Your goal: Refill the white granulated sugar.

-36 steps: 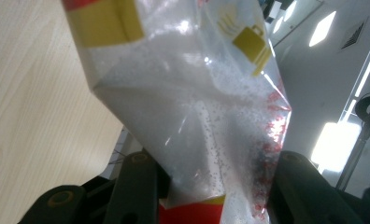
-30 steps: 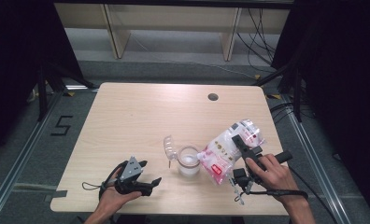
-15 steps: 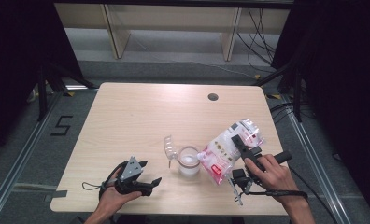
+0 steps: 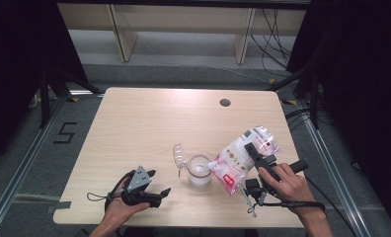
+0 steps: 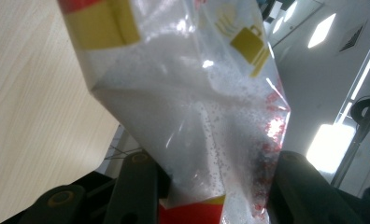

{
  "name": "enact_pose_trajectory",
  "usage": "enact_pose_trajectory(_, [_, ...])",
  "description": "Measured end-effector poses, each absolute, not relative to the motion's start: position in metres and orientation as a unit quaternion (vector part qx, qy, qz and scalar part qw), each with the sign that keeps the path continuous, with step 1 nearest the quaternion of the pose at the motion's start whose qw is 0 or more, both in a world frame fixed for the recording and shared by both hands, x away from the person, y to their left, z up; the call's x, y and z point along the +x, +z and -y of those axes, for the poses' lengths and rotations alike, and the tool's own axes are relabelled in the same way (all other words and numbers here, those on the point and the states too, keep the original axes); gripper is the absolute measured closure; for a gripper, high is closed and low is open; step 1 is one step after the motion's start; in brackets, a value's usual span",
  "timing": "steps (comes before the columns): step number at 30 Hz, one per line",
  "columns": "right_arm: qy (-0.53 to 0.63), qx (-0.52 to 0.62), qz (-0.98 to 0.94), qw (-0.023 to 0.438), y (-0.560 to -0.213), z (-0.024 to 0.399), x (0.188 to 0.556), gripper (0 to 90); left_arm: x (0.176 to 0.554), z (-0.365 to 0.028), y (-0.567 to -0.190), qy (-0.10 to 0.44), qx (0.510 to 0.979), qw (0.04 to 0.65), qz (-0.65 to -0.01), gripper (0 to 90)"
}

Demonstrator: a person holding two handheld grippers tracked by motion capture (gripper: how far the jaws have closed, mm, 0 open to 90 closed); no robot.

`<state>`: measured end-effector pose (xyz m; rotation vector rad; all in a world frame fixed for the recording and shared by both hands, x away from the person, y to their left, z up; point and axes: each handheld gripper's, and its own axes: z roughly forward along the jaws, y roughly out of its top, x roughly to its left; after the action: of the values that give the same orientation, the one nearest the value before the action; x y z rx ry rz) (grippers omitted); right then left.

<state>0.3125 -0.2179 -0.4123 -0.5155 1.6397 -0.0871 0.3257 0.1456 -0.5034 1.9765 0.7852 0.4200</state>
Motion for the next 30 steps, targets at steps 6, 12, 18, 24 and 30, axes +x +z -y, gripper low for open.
enact_pose_trajectory(6, [-0.037, -0.235, -0.72, 0.652, -0.411, 0.2176, 0.3133, 65.3, 0.3261, -0.1466, -0.503, 0.171, 0.808, 0.466, -0.317, 17.7])
enact_pose_trajectory(12, [-0.037, -0.243, -0.718, 0.652, -0.4104, 0.2171, 0.3139, 65.3, 0.3261, -0.1466, -0.503, 0.171, 0.808, 0.466, -0.317, 17.7])
enact_pose_trajectory(18, [-0.027, -0.222, -0.724, 0.652, -0.4131, 0.2186, 0.313, 65.3, 0.3258, -0.1467, -0.5028, 0.171, 0.808, 0.466, -0.318, 17.7])
enact_pose_trajectory(24, [-0.029, -0.238, -0.721, 0.65, -0.4118, 0.2176, 0.3143, 65.3, 0.3258, -0.1468, -0.5027, 0.171, 0.808, 0.466, -0.318, 17.7])
enact_pose_trajectory(30, [-0.019, -0.228, -0.726, 0.649, -0.4143, 0.2187, 0.3152, 65.4, 0.3258, -0.1469, -0.5026, 0.171, 0.808, 0.466, -0.317, 17.7])
